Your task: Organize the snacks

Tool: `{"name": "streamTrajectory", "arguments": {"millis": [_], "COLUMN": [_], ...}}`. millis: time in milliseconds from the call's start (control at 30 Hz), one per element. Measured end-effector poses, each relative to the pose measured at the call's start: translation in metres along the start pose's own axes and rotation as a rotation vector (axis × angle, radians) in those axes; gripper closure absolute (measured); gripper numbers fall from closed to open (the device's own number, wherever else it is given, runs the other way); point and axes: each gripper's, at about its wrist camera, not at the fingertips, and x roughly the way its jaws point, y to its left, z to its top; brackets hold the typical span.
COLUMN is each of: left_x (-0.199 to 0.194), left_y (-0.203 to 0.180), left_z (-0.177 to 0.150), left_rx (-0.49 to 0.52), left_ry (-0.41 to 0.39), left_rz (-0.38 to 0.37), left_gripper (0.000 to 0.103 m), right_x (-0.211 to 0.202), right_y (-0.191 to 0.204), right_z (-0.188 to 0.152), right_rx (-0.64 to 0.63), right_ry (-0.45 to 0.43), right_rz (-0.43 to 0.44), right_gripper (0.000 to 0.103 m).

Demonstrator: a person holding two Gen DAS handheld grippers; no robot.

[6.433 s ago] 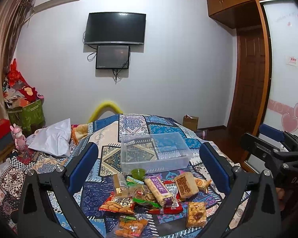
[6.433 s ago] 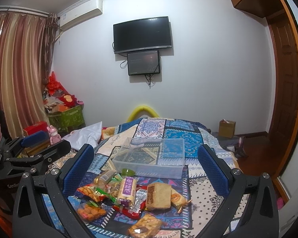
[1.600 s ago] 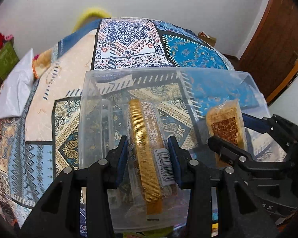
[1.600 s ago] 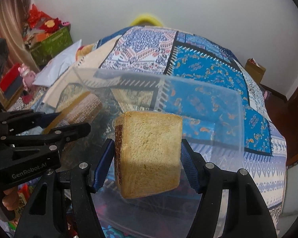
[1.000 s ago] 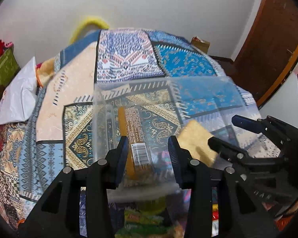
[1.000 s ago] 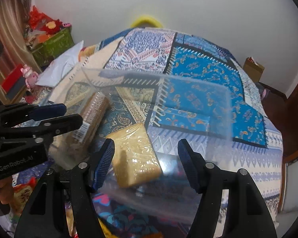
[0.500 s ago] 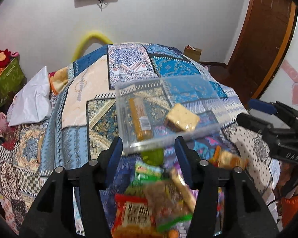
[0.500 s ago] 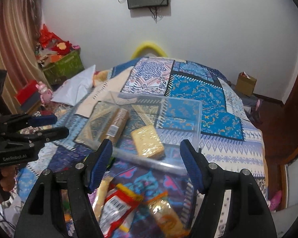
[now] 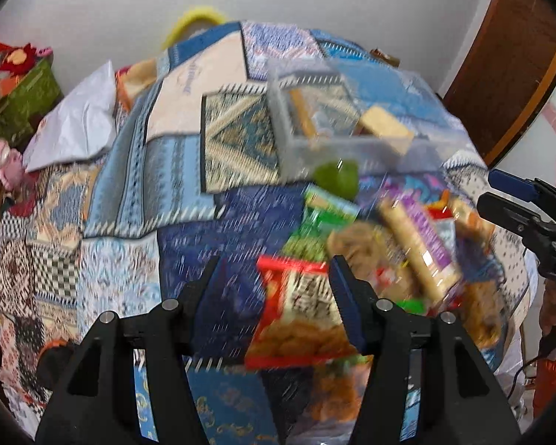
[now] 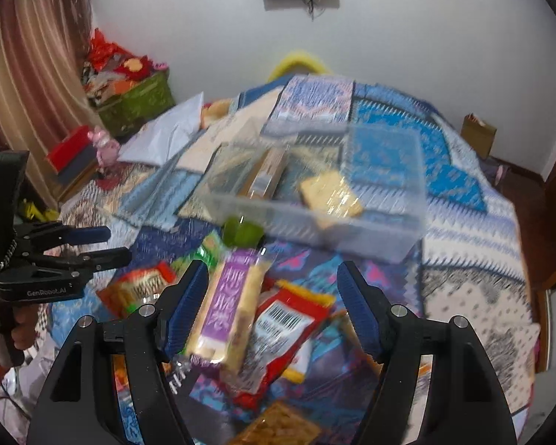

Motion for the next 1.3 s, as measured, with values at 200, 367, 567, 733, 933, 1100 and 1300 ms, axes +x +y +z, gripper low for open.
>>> {"name": "streamTrajectory", "arguments": {"millis": [200, 367, 567, 733, 933, 1100, 1300], "left_x": [0.019, 0.026, 0.034, 0.041, 0.051, 0.063, 0.063], "left_y": [0.008, -0.001, -0.012, -0.012, -0.016, -0.020, -0.035], "left_z": [-0.018, -0.024, -0.027, -0.027, -0.028, -0.029, -0.036], "left_rx": [-0.013, 0.015, 0.042, 0.030, 0.019, 0.008, 0.069], "left_ry": [0.065, 0.078, 0.097, 0.098, 0.117, 0.154, 0.108], "left_rz": [-0.013, -0.053, -0.068, -0.074, -0.097, -0.148, -0.078], "left_gripper": [0.046, 0.046, 0.043, 0.042, 0.037, 0.036, 0.043], "right_x": [0.025, 0.037, 0.051, 0.052, 0.047, 0.040, 0.032], "right_y": [0.010, 0.016, 0.022, 0.024, 0.021, 0.015, 0.012], "right_z": [-0.016, -0.019, -0.023, -0.026, -0.029, -0.032, -0.030], "right_rx": [0.016, 0.011, 0.003, -0.027, -0.044, -0.028, -0.015], "right_ry": [0.064, 0.094, 0.129, 0.130, 0.118, 0.102, 0.081], "right_rz": [0.027, 0.035, 0.045, 0.023, 0.014, 0.020, 0.017], "right_gripper": [0.034, 0.034, 0.034, 0.042, 0.062, 0.062, 0.062]}}
